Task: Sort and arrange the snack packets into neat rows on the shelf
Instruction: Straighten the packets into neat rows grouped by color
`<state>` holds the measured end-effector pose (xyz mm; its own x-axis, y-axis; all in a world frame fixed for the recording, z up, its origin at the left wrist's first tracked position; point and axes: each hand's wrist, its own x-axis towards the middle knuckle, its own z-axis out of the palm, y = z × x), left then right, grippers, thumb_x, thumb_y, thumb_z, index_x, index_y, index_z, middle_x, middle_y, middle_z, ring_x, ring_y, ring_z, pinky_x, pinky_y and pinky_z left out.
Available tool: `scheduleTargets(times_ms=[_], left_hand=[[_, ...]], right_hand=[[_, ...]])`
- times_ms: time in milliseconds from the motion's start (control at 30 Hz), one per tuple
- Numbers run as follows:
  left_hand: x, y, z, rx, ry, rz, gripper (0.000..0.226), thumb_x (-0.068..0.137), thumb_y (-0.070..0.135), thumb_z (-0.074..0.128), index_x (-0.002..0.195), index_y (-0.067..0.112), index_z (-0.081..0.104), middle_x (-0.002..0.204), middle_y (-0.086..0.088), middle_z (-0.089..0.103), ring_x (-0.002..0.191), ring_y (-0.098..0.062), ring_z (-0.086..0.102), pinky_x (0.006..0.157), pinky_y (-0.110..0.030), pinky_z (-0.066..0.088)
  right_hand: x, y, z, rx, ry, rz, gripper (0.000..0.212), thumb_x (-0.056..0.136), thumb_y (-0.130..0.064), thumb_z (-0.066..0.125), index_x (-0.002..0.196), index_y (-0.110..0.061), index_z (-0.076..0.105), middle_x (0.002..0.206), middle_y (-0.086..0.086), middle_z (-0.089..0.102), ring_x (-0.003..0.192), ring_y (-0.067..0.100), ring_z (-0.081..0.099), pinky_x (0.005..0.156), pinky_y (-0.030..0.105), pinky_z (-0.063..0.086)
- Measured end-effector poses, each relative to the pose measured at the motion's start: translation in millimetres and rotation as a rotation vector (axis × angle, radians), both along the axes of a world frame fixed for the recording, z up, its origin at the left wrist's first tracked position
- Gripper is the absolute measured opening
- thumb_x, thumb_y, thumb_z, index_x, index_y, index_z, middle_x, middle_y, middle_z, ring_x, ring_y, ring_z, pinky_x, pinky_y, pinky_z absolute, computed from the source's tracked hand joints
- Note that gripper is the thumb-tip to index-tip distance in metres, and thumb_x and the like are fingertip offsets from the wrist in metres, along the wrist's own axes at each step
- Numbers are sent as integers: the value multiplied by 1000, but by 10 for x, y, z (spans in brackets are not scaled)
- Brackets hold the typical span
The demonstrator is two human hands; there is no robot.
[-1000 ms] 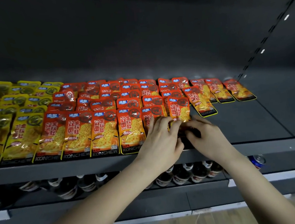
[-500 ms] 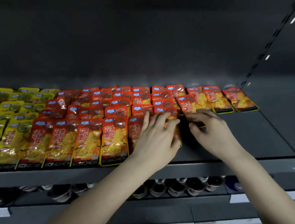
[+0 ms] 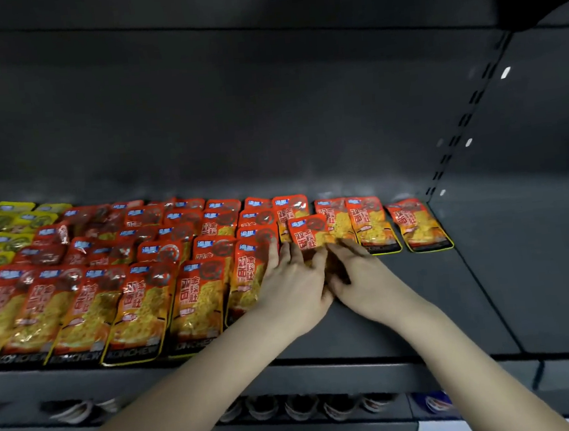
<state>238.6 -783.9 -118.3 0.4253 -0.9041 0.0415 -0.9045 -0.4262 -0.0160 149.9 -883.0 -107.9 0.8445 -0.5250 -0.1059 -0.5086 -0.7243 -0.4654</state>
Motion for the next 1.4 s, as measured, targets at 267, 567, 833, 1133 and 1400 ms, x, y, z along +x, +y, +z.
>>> scheduleTargets(times_ms=[267,567,833,1133,1400], left_hand=[[-100,-127,-160,-77,136,149,58,96,40,32,145,15,16,148,-34,20,143,-38,12,117,-48,-7],[-181,-93,-146,-194,210,164,57,93,31,45,144,13,25,148,-20,28,142,-31,17,116,-44,-6],[-229,-43,-88,-357,289,152,56,89,20,52,141,14,32,148,-16,29,143,-30,17,116,-47,-4],[-95,406,57,-474,222,81,55,86,25,59,138,19,40,144,-13,37,137,-29,31,116,-45,-1],[188,1037,-44,-406,240,84,63,82,36,64,139,24,39,134,-6,48,130,-26,41,118,-47,6]], right_hand=[[-80,-113,-54,30,-114,131,52,94,-12,42,144,-17,32,148,2,35,134,19,36,104,16,24],[-115,-126,-125,-5,-146,175,55,93,-16,44,146,-19,29,147,5,35,134,24,35,111,32,30],[-265,12,71,35,-264,130,56,93,-15,48,144,-26,31,146,2,34,119,20,48,87,8,27],[-256,546,149,15,-414,26,50,91,-12,51,139,-22,42,141,3,43,121,18,46,86,-3,20],[-80,1183,34,8,-311,12,45,92,-11,49,136,-17,45,139,6,40,119,23,49,86,0,21]])
